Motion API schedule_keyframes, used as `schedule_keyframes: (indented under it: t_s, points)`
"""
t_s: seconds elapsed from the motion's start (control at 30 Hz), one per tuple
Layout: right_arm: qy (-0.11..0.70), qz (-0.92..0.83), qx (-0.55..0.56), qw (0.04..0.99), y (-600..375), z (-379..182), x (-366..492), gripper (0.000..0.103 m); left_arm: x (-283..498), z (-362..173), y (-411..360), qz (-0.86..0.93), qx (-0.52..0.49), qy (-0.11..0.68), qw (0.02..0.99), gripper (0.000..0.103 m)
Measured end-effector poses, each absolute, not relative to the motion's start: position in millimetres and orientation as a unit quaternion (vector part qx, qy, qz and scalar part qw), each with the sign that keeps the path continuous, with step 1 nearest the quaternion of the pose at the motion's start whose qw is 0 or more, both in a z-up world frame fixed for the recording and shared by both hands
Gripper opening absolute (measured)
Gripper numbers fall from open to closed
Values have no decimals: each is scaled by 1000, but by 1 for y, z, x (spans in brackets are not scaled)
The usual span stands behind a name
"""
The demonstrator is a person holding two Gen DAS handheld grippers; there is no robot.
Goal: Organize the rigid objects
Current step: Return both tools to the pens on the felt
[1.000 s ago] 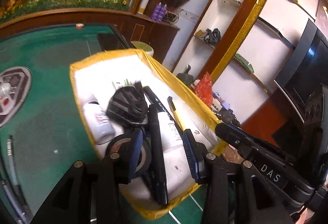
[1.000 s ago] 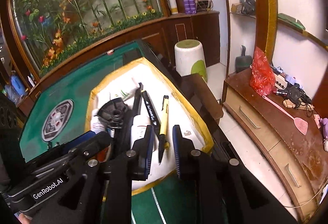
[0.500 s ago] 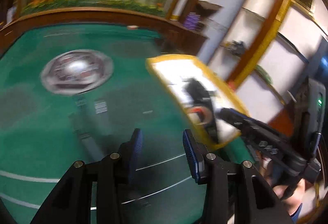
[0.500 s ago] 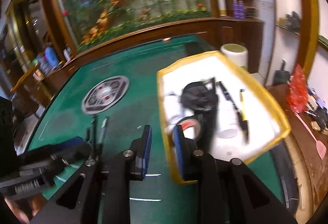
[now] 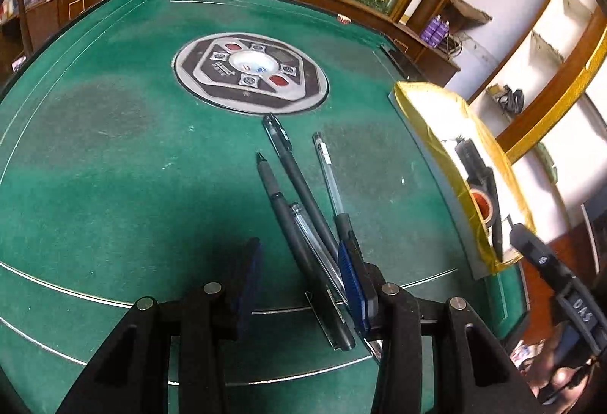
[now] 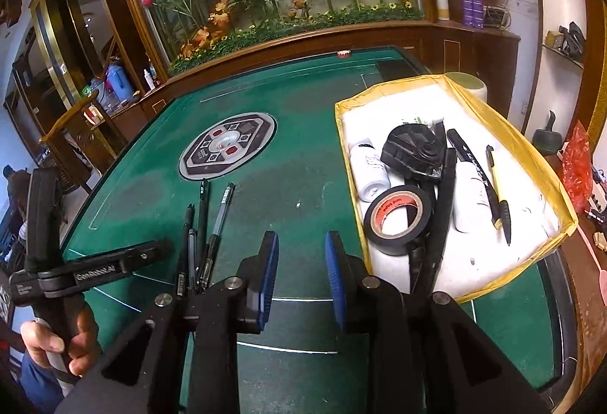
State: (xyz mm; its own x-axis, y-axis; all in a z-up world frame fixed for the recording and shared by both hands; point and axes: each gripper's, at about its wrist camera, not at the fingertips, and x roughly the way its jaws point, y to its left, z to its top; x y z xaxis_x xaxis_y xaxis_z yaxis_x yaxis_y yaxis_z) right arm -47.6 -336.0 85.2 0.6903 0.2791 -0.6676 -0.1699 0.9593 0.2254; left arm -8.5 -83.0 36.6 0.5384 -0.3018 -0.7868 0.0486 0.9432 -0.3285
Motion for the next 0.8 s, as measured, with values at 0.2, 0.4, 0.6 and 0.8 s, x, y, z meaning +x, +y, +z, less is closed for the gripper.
schedule_keyframes:
  t_s: [0.2,0.4,0.6,0.8]
  points:
    - [380,121,78,914,-340,79,-45,24,-4,29,-85,-90,-115,475,868,41]
    - [388,127,69,910,-330,75,-41,24,-3,29,-74,-86,-116,473,869,40]
    - [391,130,67,909,-321,74,-38,24,-1,29,-91,-85,-78,476,872,40]
    - [392,133,62,908,-316,73,-40,25,-2,26,-101,-26,9,467,884,36]
